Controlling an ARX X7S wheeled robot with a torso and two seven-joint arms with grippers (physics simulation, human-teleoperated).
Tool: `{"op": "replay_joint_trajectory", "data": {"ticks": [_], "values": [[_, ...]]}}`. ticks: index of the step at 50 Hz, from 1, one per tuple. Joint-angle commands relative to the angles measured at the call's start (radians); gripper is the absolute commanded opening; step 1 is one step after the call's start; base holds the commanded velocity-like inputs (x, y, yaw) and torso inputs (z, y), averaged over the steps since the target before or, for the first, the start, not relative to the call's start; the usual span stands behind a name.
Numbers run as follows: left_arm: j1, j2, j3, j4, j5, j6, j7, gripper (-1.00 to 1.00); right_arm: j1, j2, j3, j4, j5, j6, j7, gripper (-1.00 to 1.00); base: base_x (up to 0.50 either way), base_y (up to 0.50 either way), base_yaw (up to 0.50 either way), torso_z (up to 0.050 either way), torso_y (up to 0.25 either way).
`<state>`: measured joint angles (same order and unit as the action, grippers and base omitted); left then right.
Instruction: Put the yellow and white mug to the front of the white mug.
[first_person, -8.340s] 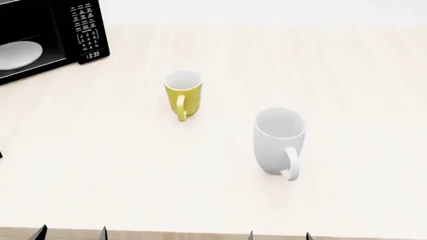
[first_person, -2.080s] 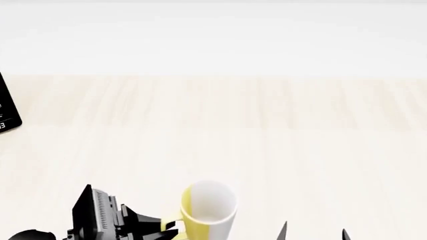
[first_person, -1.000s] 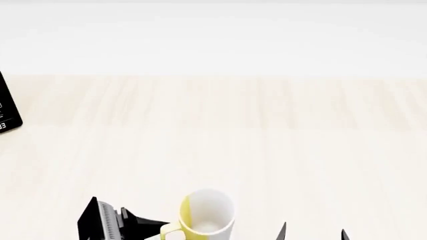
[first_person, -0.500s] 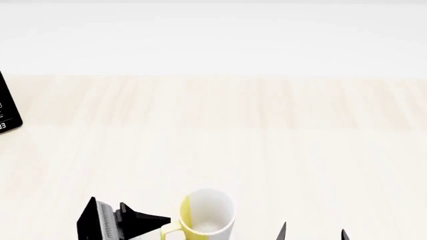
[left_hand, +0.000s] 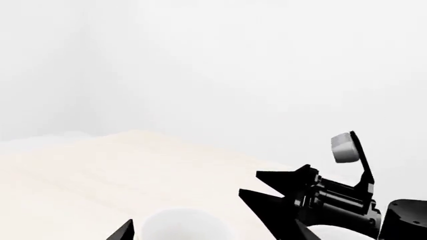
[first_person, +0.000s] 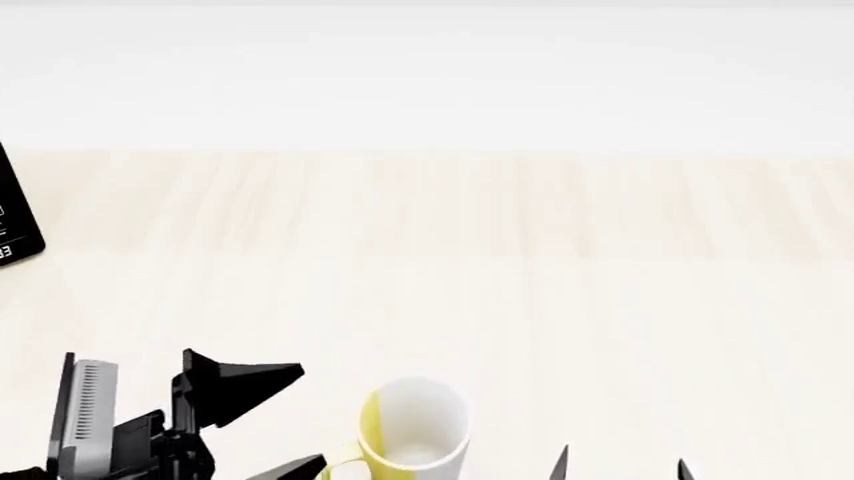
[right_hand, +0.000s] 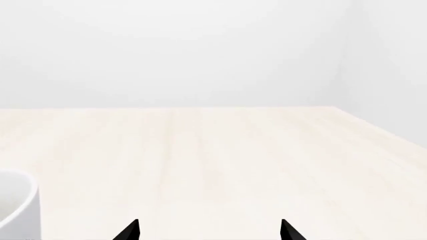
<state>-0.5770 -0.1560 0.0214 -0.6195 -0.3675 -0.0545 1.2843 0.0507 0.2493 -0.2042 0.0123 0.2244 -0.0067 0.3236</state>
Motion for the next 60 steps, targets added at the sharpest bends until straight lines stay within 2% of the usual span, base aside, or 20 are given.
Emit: {"op": "replay_joint_trajectory", "data": {"ticks": [1, 9, 12, 13, 15, 16, 17, 20, 23, 24, 29, 30, 32, 33, 34, 35, 37, 42, 50, 60], "values": [[0.047, -0.017, -0.043, 0.15, -0.096, -0.082, 0.017, 1.0, 0.004, 0.001, -0.007, 0.008, 0.001, -0.002, 0.003, 1.0, 0.0, 0.0, 0.0, 0.0, 0.0], [0.092, -0.026, -0.08, 0.271, -0.194, -0.141, 0.023, 1.0, 0.004, 0.003, -0.01, 0.009, 0.004, -0.003, 0.005, 1.0, 0.0, 0.0, 0.0, 0.0, 0.0], [0.127, -0.012, -0.102, 0.345, -0.215, -0.154, -0.036, 1.0, 0.001, 0.006, -0.009, 0.0, 0.007, -0.001, 0.007, 1.0, 0.0, 0.0, 0.0, 0.0, 0.0], [0.158, 0.001, -0.088, 0.363, -0.159, -0.101, -0.073, 1.0, -0.001, 0.007, -0.007, -0.004, 0.009, -0.001, 0.008, 1.0, 0.0, 0.0, 0.0, 0.0, 0.0], [0.2, 0.006, -0.096, 0.416, -0.185, -0.112, -0.081, 1.0, -0.003, 0.009, -0.006, -0.007, 0.011, -0.002, 0.009, 1.0, 0.0, 0.0, 0.0, 0.0, 0.0], [0.237, 0.022, -0.102, 0.45, -0.153, -0.058, -0.112, 1.0, -0.004, 0.009, -0.006, -0.007, 0.011, -0.004, 0.009, 1.0, 0.0, 0.0, 0.0, 0.0, 0.0], [0.255, 0.018, -0.108, 0.481, -0.191, -0.078, -0.096, 1.0, -0.005, 0.009, -0.007, -0.009, 0.011, -0.004, 0.01, 1.0, 0.0, 0.0, 0.0, 0.0, 0.0], [0.345, 0.038, -0.157, 0.602, -0.216, -0.039, -0.155, 1.0, -0.007, 0.013, -0.004, -0.016, 0.015, -0.003, 0.013, 1.0, 0.0, 0.0, 0.0, 0.0, 0.0], [0.443, 0.04, -0.208, 0.736, -0.323, -0.042, -0.153, 1.0, -0.01, 0.014, -0.004, -0.02, 0.017, -0.004, 0.014, 1.0, 0.0, 0.0, 0.0, 0.0, 0.0], [0.49, 0.068, -0.235, 0.789, -0.291, 0.015, -0.193, 1.0, -0.011, 0.014, -0.005, -0.022, 0.015, -0.003, 0.016, 1.0, 0.0, 0.0, 0.0, 0.0, 0.0], [0.646, 0.141, -0.298, 0.979, -0.367, 0.128, -0.258, 1.0, -0.014, 0.017, -0.004, -0.029, 0.018, -0.003, 0.019, 1.0, 0.0, 0.0, 0.0, 0.0, 0.0], [0.694, 0.153, -0.292, 1.032, -0.384, 0.213, -0.311, 1.0, -0.015, 0.018, -0.004, -0.03, 0.018, -0.003, 0.019, 1.0, 0.0, 0.0, 0.0, 0.0, 0.0], [0.738, 0.149, -0.283, 1.095, -0.436, 0.254, -0.41, 1.0, -0.015, 0.019, -0.004, -0.032, 0.02, -0.003, 0.019, 1.0, 0.0, 0.0, 0.0, 0.0, 0.0], [0.786, 0.154, -0.252, 1.131, -0.435, 0.385, -0.466, 1.0, -0.015, 0.019, -0.004, -0.033, 0.021, -0.003, 0.02, 1.0, 0.0, 0.0, 0.0, 0.0, 0.0], [0.804, 0.153, -0.23, 1.151, -0.424, 0.424, -0.542, 1.0, -0.016, 0.019, -0.005, -0.033, 0.02, -0.003, 0.021, 1.0, 0.0, 0.0, 0.0, 0.0, 0.0], [0.826, 0.154, -0.181, 1.147, -0.354, 0.564, -0.61, 1.0, -0.016, 0.02, -0.005, -0.034, 0.021, -0.003, 0.021, 1.0, 0.0, 0.0, 0.0, 0.0, 0.0], [0.84, 0.152, -0.147, 1.139, -0.274, 0.63, -0.675, 1.0, -0.02, 0.022, -0.004, -0.041, 0.022, -0.002, 0.022, 1.0, 0.0, 0.0, 0.0, 0.0, 0.0], [0.872, 0.149, -0.067, 1.089, -0.186, 0.828, -0.765, 1.0, -0.025, 0.029, 0.003, -0.054, 0.031, -0.001, 0.026, 1.0, 0.0, 0.0, 0.0, 0.0, 0.0], [0.899, 0.109, -0.034, 1.066, -0.188, 0.868, -0.78, 1.0, -0.042, 0.057, 0.031, -0.084, 0.052, 0.001, 0.029, 1.0, 0.0, 0.0, 0.0, 0.0, 0.0], [0.89, 0.113, -0.034, 1.038, -0.145, 0.881, -0.824, 1.0, -0.131, 0.13, 0.068, -0.216, 0.058, 0.046, 0.053, 1.0, 0.0, 0.0, 0.0, 0.0, 0.0]]}}
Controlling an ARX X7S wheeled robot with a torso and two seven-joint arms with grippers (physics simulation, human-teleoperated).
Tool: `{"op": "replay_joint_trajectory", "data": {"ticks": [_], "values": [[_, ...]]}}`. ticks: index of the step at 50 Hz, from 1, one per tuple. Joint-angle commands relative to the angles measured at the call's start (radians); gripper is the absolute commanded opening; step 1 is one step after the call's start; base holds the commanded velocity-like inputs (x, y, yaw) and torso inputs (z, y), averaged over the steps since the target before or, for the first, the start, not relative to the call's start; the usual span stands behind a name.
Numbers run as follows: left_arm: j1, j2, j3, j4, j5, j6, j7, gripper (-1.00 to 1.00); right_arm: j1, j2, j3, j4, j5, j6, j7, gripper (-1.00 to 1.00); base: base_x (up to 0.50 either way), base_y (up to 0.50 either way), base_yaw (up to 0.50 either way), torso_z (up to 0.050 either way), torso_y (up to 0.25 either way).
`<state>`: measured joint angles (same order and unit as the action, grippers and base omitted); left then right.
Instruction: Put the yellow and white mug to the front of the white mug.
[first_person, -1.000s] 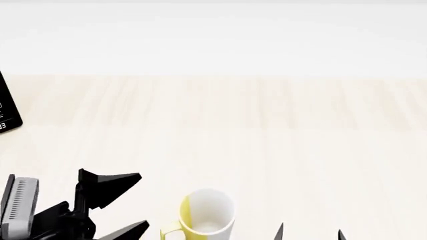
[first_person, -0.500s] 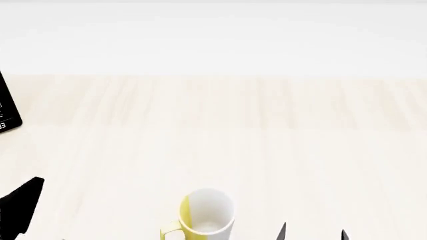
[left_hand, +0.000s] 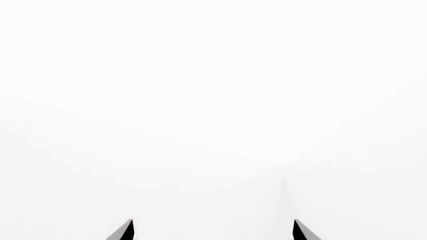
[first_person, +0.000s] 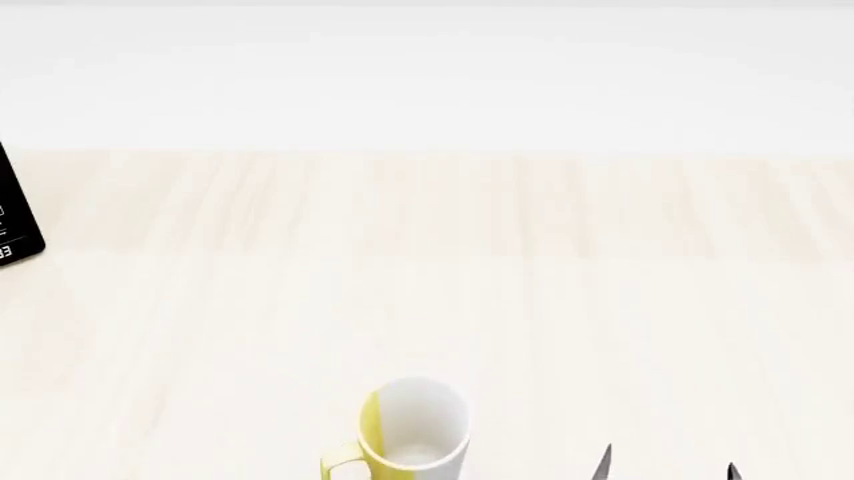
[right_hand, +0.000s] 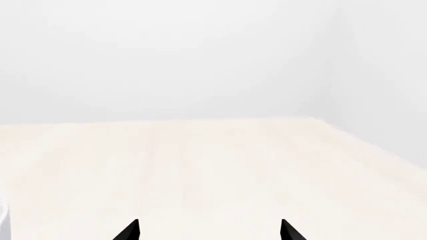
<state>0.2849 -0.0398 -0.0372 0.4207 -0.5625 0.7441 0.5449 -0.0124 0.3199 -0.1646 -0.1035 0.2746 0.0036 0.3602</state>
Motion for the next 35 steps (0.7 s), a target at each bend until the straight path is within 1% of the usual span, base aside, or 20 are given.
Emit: {"op": "replay_joint_trajectory", "data": {"ticks": [1, 5, 10, 13, 14, 18, 23, 24, 29, 35], "values": [[0.025, -0.002, 0.022, 0.0, 0.057, 0.074, -0.099, 1.0, -0.077, 0.068, 0.023, -0.114, -0.005, 0.04, 0.02, 1.0, 0.0, 0.0, 0.0, 0.0, 0.0], [0.015, 0.007, 0.012, 0.005, 0.112, 0.052, -0.15, 1.0, -0.132, 0.079, 0.052, -0.166, 0.007, 0.031, 0.039, 1.0, 0.0, 0.0, 0.0, 0.0, 0.0], [0.013, 0.01, 0.0, 0.004, 0.152, 0.032, -0.211, 1.0, -0.251, 0.094, 0.077, -0.237, -0.005, -0.052, 0.044, 1.0, 0.0, 0.0, 0.0, 0.0, 0.0], [-0.007, 0.021, -0.027, -0.01, 0.2, 0.0, -0.288, 1.0, -0.307, 0.105, 0.057, -0.269, -0.053, -0.085, 0.042, 1.0, 0.0, 0.0, 0.0, 0.0, 0.0], [-0.022, 0.028, -0.049, -0.01, 0.216, -0.039, -0.351, 1.0, -0.328, 0.108, 0.057, -0.29, -0.068, -0.097, 0.047, 1.0, 0.0, 0.0, 0.0, 0.0, 0.0], [-0.042, 0.016, -0.064, -0.026, 0.219, -0.071, -0.434, 1.0, -0.36, 0.113, 0.05, -0.312, -0.097, -0.135, 0.047, 1.0, 0.0, 0.0, 0.0, 0.0, 0.0], [-0.035, 0.005, -0.056, -0.024, 0.245, -0.052, -0.461, 1.0, -0.379, 0.119, 0.037, -0.332, -0.126, -0.16, 0.043, 1.0, 0.0, 0.0, 0.0, 0.0, 0.0], [-0.038, 0.007, -0.056, -0.023, 0.26, -0.052, -0.471, 1.0, -0.412, 0.124, 0.038, -0.354, -0.152, -0.197, 0.047, 1.0, 0.0, 0.0, 0.0, 0.0, 0.0], [-0.025, -0.001, -0.052, -0.01, 0.288, -0.04, -0.5, 1.0, -0.441, 0.121, 0.065, -0.377, -0.148, -0.249, 0.065, 1.0, 0.0, 0.0, 0.0, 0.0, 0.0], [-0.002, -0.018, -0.055, 0.017, 0.278, -0.035, -0.529, 1.0, -0.488, 0.105, 0.104, -0.397, -0.139, -0.382, 0.086, 1.0, 0.0, 0.0, 0.0, 0.0, 0.0]]}}
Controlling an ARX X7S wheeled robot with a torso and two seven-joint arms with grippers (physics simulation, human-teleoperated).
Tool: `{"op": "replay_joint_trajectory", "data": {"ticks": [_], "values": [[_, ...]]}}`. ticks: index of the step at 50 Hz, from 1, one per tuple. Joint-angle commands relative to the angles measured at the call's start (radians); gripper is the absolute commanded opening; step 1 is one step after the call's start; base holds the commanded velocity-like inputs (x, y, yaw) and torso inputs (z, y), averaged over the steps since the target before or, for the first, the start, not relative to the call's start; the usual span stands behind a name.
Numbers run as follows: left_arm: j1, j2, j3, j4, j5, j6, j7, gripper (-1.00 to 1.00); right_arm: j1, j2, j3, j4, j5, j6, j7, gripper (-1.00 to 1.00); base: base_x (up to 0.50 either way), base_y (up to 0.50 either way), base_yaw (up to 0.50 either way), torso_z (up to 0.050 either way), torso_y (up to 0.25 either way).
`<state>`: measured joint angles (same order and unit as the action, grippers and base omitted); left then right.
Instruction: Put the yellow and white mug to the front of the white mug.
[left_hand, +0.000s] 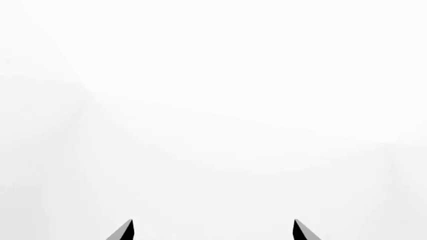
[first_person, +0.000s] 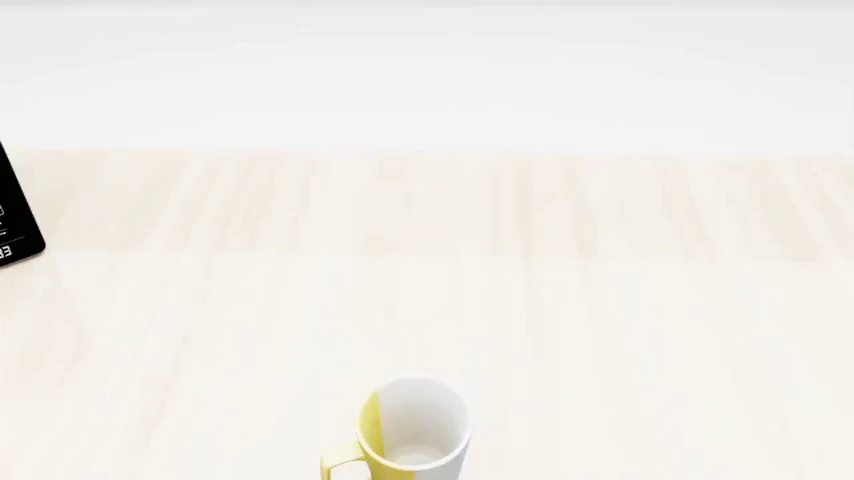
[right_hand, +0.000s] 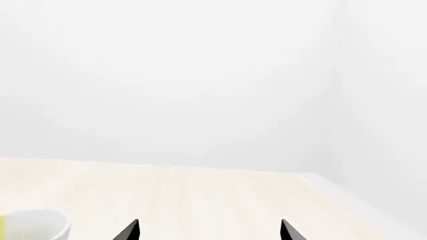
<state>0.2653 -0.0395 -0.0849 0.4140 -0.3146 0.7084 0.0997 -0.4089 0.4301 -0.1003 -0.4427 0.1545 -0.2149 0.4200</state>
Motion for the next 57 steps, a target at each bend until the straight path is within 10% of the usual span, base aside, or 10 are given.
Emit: {"op": "replay_joint_trajectory", "data": {"ticks": [1, 57], "values": [[0.02, -0.019, -0.01, 0.027, 0.028, 0.001, -0.091, 1.0, -0.106, -0.008, 0.045, -0.067, -0.028, -0.188, 0.031, 1.0, 0.0, 0.0, 0.0, 0.0, 0.0], [0.064, -0.065, -0.047, 0.054, -0.013, 0.038, -0.279, 1.0, -0.195, -0.016, 0.129, -0.082, 0.037, -0.376, 0.083, 1.0, 0.0, 0.0, 0.0, 0.0, 0.0]]}}
